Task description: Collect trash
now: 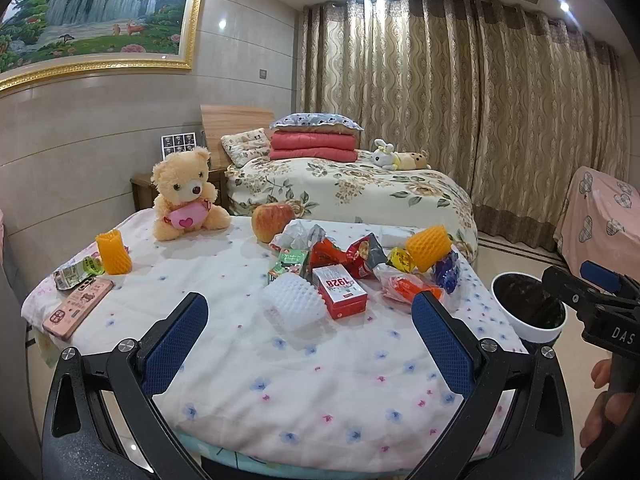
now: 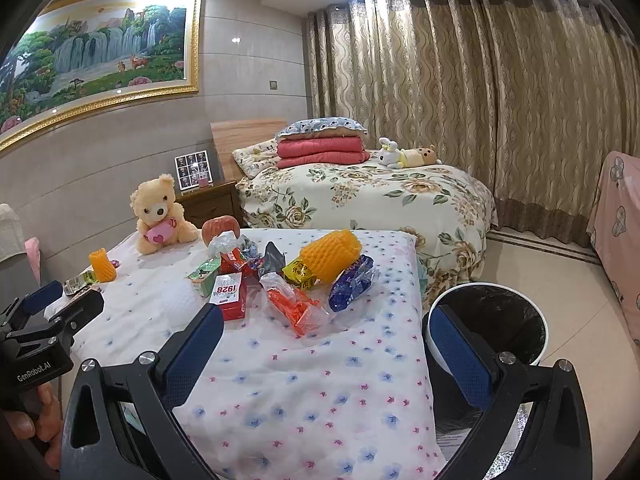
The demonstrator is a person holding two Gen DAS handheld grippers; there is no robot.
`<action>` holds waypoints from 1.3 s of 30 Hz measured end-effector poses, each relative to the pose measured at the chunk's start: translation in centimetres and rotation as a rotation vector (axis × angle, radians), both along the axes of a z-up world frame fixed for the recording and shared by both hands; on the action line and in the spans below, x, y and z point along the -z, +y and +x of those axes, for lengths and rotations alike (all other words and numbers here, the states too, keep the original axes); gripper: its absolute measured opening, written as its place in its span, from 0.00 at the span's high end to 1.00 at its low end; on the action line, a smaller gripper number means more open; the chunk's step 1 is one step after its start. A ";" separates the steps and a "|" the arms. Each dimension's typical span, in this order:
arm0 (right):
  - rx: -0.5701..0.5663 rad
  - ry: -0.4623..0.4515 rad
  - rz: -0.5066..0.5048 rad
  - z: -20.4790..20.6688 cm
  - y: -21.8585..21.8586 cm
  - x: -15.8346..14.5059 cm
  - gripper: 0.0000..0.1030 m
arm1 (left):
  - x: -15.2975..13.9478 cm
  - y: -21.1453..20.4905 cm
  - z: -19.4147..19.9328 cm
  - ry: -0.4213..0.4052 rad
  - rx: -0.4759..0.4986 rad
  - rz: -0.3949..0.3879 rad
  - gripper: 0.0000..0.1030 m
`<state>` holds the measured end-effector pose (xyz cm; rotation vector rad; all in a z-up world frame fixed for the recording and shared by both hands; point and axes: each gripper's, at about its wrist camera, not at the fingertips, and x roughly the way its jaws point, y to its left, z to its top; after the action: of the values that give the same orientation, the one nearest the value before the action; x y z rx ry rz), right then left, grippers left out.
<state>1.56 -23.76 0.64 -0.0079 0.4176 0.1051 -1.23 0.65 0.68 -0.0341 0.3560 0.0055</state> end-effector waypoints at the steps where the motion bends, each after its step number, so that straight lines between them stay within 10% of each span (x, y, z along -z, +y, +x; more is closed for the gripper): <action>1: 0.000 0.000 0.001 0.0 0.0 0.0 0.00 | 0.0 0.0 0.0 0.000 -0.001 0.000 0.00; 30: -0.026 0.035 0.019 0.9 0.1 0.3 0.00 | 1.0 0.0 0.7 0.031 -0.002 -0.020 0.00; 39: -0.080 0.153 0.054 4.2 0.1 2.0 0.00 | 3.1 1.1 4.3 0.155 0.020 -0.040 0.00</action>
<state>5.80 -23.69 -1.33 0.0373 0.5678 0.1967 3.10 1.73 -2.43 -0.0701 0.5111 -0.0191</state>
